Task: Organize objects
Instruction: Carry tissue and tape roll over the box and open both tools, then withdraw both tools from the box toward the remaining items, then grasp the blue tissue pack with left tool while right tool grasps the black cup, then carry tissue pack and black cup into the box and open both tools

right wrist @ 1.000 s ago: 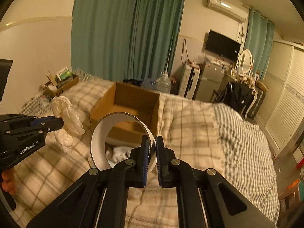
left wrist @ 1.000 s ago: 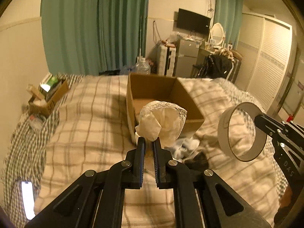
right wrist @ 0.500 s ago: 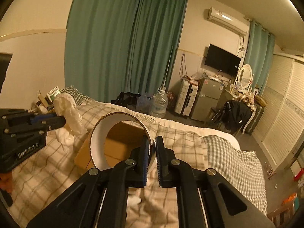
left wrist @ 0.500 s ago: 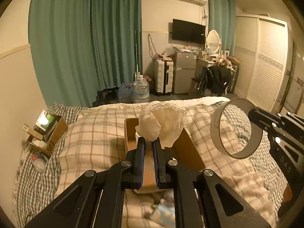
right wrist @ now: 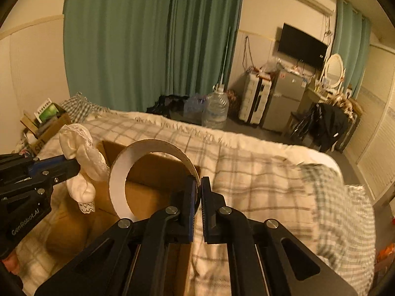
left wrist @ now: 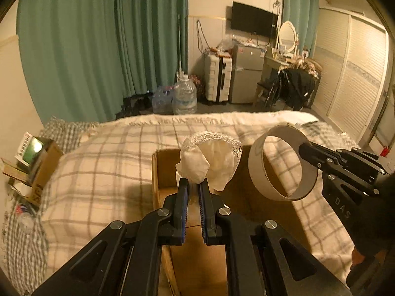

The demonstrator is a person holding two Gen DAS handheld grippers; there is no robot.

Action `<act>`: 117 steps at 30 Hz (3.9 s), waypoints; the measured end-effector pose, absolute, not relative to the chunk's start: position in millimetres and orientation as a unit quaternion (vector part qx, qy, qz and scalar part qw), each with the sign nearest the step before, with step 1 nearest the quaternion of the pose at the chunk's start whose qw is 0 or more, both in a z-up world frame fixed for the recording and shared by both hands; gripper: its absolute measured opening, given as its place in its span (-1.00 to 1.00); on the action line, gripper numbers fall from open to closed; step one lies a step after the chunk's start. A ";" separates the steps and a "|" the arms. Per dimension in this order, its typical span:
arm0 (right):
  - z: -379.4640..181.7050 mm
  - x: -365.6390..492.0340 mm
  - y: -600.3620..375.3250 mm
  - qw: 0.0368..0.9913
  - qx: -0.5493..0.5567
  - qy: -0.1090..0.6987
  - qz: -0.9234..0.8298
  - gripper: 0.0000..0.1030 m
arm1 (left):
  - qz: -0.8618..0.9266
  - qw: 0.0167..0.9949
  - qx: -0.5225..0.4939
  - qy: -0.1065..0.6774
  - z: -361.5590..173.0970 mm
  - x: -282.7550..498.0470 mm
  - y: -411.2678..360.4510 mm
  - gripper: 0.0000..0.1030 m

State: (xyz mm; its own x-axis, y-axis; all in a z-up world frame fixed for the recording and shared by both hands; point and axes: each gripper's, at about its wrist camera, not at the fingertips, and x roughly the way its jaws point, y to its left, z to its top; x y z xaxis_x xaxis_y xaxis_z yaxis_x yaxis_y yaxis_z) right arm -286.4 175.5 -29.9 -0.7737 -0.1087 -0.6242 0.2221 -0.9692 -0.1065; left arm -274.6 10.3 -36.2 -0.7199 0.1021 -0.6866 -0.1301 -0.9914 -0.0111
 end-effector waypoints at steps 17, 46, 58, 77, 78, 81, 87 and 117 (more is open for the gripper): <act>-15.4 -248.5 201.6 0.112 0.311 0.016 -0.944 0.27 | 0.929 0.062 -0.364 0.002 -25.7 -240.0 -0.3 0.59; -91.4 -66.7 179.7 0.080 0.379 0.141 -0.911 0.55 | 0.922 0.014 -0.384 0.047 -97.6 -75.0 -14.5 1.00; -149.1 -81.4 155.8 0.135 0.463 0.171 -0.859 0.55 | 0.908 0.020 -0.416 0.035 -126.3 -79.1 -22.1 1.00; -107.1 -77.3 203.3 0.111 0.403 0.068 -0.906 -0.09 | 0.885 0.100 -0.448 0.078 -141.4 -83.0 34.2 1.00; -106.9 -75.2 203.5 0.112 0.402 0.064 -0.907 -0.09 | 0.883 0.105 -0.449 0.081 -142.7 -85.0 38.2 1.00; -106.1 -77.1 208.0 0.114 0.401 0.052 -0.907 -0.09 | 0.878 0.119 -0.456 0.083 -147.7 -91.9 47.7 1.00; -109.4 -78.7 211.7 0.113 0.408 0.044 -0.905 -0.09 | 0.869 0.121 -0.472 0.089 -164.4 -109.2 55.4 0.78; -1.2 -49.6 190.4 0.109 0.294 0.103 -0.944 -0.09 | 0.934 0.083 -0.347 0.021 -30.9 -80.9 13.4 0.44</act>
